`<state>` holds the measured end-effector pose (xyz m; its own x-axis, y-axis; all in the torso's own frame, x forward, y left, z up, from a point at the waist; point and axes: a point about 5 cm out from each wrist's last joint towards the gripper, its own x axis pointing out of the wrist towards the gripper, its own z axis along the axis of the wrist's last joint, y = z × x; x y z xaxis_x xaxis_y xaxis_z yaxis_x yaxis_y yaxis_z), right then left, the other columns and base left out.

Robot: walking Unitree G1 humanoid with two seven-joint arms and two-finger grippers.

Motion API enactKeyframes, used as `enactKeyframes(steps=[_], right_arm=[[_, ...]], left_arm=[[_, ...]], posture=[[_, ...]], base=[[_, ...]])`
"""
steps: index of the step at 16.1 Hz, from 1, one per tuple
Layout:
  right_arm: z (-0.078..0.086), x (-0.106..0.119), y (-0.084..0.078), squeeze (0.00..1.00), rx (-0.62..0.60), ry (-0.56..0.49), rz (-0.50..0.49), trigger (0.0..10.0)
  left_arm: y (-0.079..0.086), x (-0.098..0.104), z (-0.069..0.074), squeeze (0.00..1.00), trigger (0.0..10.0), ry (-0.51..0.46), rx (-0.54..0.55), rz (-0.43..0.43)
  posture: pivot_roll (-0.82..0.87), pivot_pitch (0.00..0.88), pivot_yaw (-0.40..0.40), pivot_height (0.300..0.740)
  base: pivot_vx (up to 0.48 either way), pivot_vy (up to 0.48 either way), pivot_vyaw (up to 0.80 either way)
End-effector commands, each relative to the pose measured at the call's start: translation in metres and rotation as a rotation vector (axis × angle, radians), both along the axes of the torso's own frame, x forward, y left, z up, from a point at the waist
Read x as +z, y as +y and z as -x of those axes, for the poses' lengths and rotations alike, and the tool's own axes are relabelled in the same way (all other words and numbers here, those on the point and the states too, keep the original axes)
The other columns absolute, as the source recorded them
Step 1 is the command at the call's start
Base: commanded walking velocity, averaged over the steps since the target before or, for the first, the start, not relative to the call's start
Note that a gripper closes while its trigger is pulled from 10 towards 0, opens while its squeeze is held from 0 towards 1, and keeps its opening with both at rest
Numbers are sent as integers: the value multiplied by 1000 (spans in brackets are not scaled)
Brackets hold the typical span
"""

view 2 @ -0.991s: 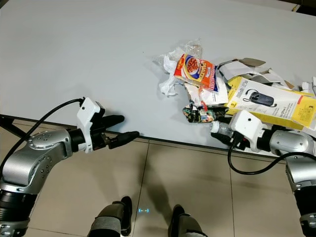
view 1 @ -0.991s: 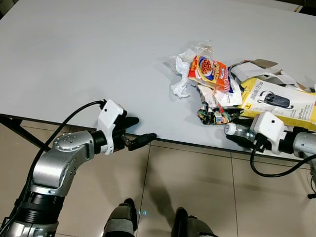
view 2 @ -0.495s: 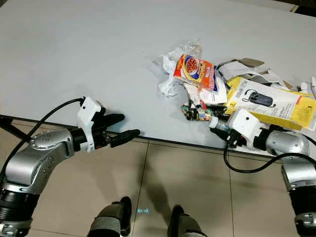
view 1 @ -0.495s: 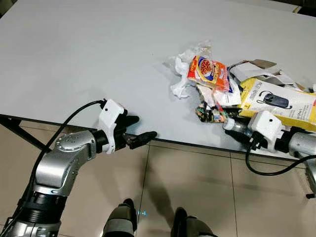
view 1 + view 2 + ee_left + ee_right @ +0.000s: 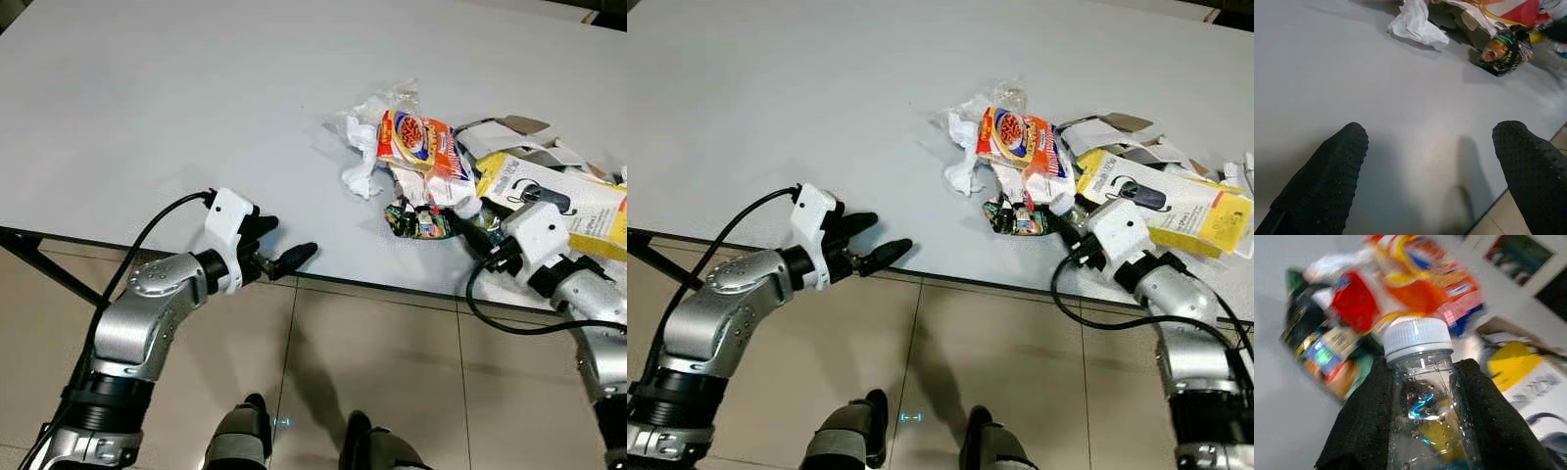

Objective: Picking trash to rubbish bin

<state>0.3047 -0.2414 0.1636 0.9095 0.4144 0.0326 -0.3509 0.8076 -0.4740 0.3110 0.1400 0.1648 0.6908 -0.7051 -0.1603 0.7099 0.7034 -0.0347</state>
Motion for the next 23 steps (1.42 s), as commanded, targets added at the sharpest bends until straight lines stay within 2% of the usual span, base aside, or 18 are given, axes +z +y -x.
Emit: enactKeyframes(steps=[1,2,5,6,8,9,12,15,20,23], right_arm=[[4,-4,-4,0,-52,5,-49,10000],[5,7,-2,0,-123,-65,-119,10000],[10,22,2,0,-238,-168,-239,10000],[15,29,8,0,-326,-224,-337,10000],[20,27,18,0,-388,-237,-393,10000],[27,22,30,0,-417,-238,-433,10000],[41,21,45,0,-449,-249,-454,10000],[53,22,49,0,-477,-248,-447,10000],[54,27,51,0,-477,-248,-445,10000],[54,28,52,0,-484,-239,-445,10000]], left_arm=[[0,-3,-2,0,10000,7,19,-5],[-1,-1,-7,0,10000,-27,63,-8],[-2,4,-18,0,10000,-100,185,5],[-5,6,-23,0,10000,-132,272,46],[-10,7,-27,0,10000,-178,327,59],[-15,9,-29,0,10000,-220,359,65],[-26,13,-30,0,10000,-300,374,41],[-41,12,-31,0,10000,-327,360,51],[-51,14,-33,0,10000,-348,348,65],[-54,12,-33,0,10000,-352,347,77]], posture=[[290,224,-64,740],[286,216,-65,740],[277,195,-69,740],[260,172,-74,740],[241,150,-77,740],[232,141,-78,740],[205,121,-73,740],[184,114,-67,740],[161,109,-67,740],[162,105,-71,740]], base=[[0,0,0],[0,0,0],[0,0,0],[0,0,0],[0,0,0],[0,0,0],[0,0,0],[0,0,263],[0,0,793],[0,0,140]])
